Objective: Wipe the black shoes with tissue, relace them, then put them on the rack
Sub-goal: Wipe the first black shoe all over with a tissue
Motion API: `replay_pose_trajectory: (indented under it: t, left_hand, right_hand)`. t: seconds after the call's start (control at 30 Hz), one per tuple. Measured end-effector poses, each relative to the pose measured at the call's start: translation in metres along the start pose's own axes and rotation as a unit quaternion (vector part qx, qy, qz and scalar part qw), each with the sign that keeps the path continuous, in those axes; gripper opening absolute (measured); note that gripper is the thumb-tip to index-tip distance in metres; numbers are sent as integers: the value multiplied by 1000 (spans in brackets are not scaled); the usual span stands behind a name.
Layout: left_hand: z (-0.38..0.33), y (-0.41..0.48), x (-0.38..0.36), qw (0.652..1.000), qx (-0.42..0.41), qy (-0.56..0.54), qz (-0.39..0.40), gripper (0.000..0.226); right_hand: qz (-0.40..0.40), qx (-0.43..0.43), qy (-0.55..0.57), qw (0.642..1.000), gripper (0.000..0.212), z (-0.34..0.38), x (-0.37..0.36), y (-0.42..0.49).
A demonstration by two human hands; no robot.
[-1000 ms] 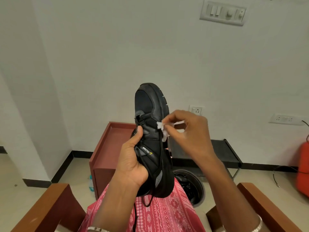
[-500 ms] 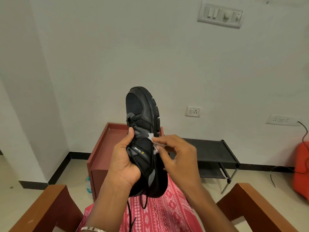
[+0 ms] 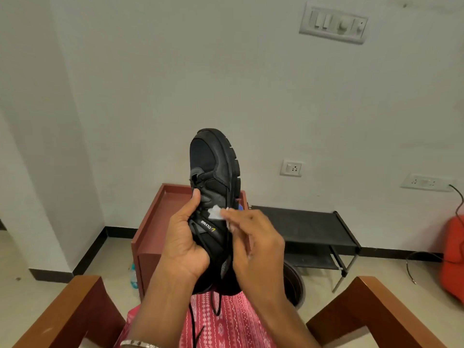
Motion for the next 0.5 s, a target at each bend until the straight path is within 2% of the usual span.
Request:
replay_pose_trajectory:
  t: [0.13, 0.3, 0.37, 0.5]
  left_hand:
    - [-5, 2, 4, 1000, -3, 4, -12, 41]
    - [9, -4, -9, 999, 30, -37, 9, 48]
    - [11, -3, -9, 998, 37, -55, 12, 53]
    - [5, 1, 3, 999, 26, -22, -23, 51]
  right_hand:
    - [34, 57, -37, 997, 37, 20, -6, -9]
    - [21, 86, -76, 993, 28, 23, -21, 23]
    - [12, 109, -101, 989, 30, 30, -23, 19]
    - [5, 98, -73, 993, 33, 26, -12, -13]
Point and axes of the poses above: each hand's wrist, its own y-axis towards the middle knuckle, its own x-axis out of the back of the hand, z = x × y, the point moved 10 cm from there along y, towards the middle knuckle, and after that the axes turned 7 degrees about -z, right-handed, at the moved point
